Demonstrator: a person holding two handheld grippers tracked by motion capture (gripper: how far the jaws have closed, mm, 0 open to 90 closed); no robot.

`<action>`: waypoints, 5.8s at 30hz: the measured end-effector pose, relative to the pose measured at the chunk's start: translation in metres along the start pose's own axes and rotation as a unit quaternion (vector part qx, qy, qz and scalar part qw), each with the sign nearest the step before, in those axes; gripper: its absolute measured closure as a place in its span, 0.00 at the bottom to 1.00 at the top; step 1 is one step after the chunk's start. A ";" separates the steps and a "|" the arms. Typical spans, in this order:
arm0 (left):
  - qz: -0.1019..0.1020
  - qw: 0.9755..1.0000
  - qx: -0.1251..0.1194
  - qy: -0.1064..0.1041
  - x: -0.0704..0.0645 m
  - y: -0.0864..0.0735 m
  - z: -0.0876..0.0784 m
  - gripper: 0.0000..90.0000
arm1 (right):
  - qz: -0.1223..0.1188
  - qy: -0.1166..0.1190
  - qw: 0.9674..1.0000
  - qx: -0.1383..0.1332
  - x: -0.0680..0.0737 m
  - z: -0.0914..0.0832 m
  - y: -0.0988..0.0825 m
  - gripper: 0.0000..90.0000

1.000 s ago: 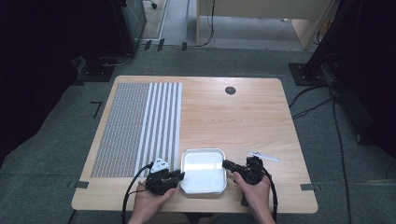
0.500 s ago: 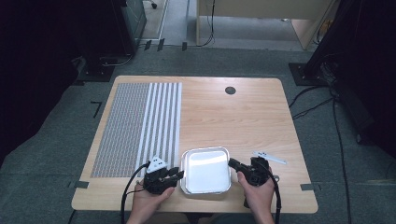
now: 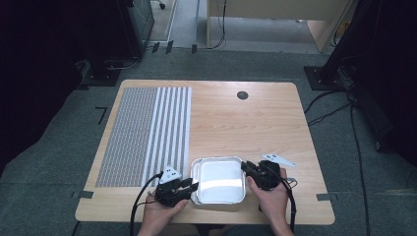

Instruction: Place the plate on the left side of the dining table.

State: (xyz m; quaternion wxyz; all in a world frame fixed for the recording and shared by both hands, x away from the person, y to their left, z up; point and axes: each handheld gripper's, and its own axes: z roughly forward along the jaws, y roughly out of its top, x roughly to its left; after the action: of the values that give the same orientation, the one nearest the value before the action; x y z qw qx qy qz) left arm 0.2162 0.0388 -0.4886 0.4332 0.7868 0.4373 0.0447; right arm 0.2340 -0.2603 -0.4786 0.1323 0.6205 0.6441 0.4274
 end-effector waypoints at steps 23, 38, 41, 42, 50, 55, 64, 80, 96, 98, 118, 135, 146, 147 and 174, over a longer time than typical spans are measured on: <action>0.011 0.999 0.038 -0.015 -0.012 -0.002 0.007 0.69 | 0.072 -0.018 0.997 -0.008 -0.003 0.008 -0.011 0.98; 0.008 0.999 0.053 0.006 -0.022 -0.004 0.014 0.75 | 0.074 -0.031 0.996 -0.024 0.001 0.008 -0.017 0.98; 0.009 0.999 0.046 0.017 -0.023 -0.004 0.013 0.76 | 0.068 -0.034 0.997 -0.023 0.001 0.009 -0.018 0.97; 0.010 0.999 0.044 0.022 -0.024 -0.004 0.013 0.77 | 0.068 -0.034 0.997 -0.021 0.001 0.009 -0.018 0.97; 0.013 0.998 0.042 0.035 -0.026 -0.004 0.014 0.78 | 0.027 -0.052 0.998 -0.022 0.006 0.012 -0.020 0.95; 0.011 0.998 0.043 0.039 -0.026 -0.004 0.014 0.79 | 0.020 -0.058 0.998 -0.024 0.007 0.013 -0.020 0.91; 0.007 0.998 0.044 0.039 -0.026 -0.007 0.016 0.80 | 0.021 -0.046 0.999 -0.015 0.006 0.013 -0.016 0.95; 0.018 0.997 0.073 0.021 -0.026 0.005 0.011 0.81 | 0.050 -0.055 0.997 -0.024 0.014 0.000 -0.010 0.99; 0.016 0.998 0.060 0.021 -0.002 0.029 -0.020 0.82 | 0.064 -0.030 0.997 -0.026 0.041 0.009 0.016 0.99; 0.017 0.998 0.056 0.021 -0.001 0.031 -0.025 0.82 | 0.060 -0.029 0.997 -0.028 0.043 0.008 0.019 0.99; -0.016 0.999 0.026 0.032 0.030 0.046 -0.060 0.83 | 0.037 -0.009 0.999 -0.030 0.084 0.026 0.055 0.99; -0.042 0.998 0.000 0.048 0.070 0.058 -0.081 0.85 | 0.039 0.013 0.999 -0.019 0.115 0.057 0.079 0.99; -0.045 0.997 0.001 0.070 0.103 0.066 -0.091 0.87 | 0.032 0.020 0.999 -0.011 0.140 0.082 0.096 0.99; -0.045 0.996 0.002 0.074 0.107 0.067 -0.092 0.87 | 0.036 0.022 0.999 -0.010 0.142 0.085 0.097 0.99; -0.112 0.989 0.020 0.097 0.206 0.086 -0.084 0.91 | 0.072 0.007 0.996 0.043 0.181 0.182 0.123 0.99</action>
State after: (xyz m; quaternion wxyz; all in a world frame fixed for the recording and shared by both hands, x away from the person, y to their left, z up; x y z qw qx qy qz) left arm 0.3606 0.2222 -0.4379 0.3752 0.7333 0.5635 0.0635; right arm 0.4104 -0.0413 -0.4343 0.0696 0.6673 0.6166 0.4119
